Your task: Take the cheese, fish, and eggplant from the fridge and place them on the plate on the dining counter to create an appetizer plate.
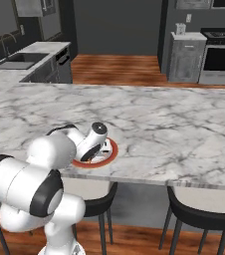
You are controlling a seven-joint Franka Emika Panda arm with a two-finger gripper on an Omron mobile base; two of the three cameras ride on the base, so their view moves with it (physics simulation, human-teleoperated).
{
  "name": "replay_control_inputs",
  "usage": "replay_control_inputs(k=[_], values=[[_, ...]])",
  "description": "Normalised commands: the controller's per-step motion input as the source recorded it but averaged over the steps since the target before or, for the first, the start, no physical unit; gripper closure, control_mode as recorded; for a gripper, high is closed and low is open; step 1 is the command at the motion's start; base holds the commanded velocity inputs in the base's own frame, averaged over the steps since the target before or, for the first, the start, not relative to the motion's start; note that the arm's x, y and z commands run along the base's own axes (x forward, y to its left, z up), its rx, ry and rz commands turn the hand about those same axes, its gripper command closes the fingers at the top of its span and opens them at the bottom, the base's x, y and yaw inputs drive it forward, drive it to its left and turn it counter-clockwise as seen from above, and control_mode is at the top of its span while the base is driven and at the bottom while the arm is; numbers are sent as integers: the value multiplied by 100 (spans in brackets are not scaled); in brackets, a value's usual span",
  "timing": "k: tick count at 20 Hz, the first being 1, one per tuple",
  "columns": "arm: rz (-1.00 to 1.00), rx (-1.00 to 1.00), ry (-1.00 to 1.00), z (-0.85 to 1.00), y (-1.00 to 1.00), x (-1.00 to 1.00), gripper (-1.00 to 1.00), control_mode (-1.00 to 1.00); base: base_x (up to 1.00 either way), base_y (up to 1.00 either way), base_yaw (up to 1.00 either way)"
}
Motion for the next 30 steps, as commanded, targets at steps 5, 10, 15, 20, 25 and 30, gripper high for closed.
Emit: replay_control_inputs(k=[5, 10, 15, 20, 25, 30], values=[[0, 0, 0, -8, 2, 37, 100, -100, 0, 0, 0], [0, 0, 0, 0, 1, 39, -100, -100, 0, 0, 0], [0, 0, 1, 0, 0, 7, -100, -100, 0, 0, 0], [0, 0, 0, 8, -1, -15, -100, -100, 0, 0, 0], [-4, 0, 0, 79, -15, -91, -100, -100, 0, 0, 0], [-9, 0, 1, 81, -64, -100, -100, -100, 0, 0, 0]])
